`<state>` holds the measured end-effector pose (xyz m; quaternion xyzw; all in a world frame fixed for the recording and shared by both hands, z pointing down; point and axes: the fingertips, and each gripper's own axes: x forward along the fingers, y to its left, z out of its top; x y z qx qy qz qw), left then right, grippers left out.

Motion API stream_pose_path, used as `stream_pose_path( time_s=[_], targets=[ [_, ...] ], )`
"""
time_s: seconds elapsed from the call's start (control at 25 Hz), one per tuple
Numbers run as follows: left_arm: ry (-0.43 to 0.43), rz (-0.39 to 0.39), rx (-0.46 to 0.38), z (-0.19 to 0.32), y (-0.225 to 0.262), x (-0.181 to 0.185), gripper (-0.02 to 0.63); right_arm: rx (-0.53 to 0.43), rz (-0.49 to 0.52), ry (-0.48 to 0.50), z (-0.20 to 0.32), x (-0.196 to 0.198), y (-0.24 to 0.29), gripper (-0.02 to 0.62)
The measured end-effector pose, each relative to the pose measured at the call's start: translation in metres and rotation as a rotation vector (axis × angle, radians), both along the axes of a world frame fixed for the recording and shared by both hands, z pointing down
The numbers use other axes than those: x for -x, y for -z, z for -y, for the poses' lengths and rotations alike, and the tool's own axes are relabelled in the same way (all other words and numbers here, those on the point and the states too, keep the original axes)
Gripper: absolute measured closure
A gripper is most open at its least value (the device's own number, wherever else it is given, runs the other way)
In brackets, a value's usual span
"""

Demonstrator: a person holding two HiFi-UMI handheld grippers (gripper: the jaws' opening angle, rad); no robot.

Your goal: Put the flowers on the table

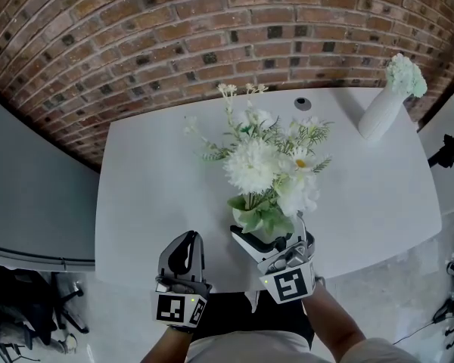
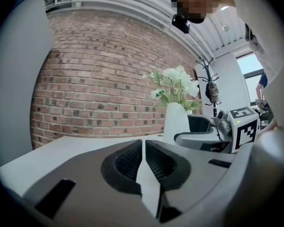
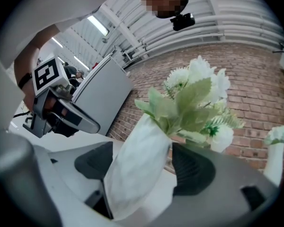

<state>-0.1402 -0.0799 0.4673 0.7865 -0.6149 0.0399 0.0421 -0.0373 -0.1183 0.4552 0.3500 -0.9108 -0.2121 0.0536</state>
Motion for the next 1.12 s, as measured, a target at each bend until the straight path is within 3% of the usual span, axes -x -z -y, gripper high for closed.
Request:
stream_pose_path(
  time_s=[1.12],
  targets=[
    [0.002, -0.013, 0.006, -0.0036, 0.0004, 0.0014, 0.58, 0.024, -0.029, -0.008, -0.0059, -0.005, -0.0035, 0.187]
  ],
)
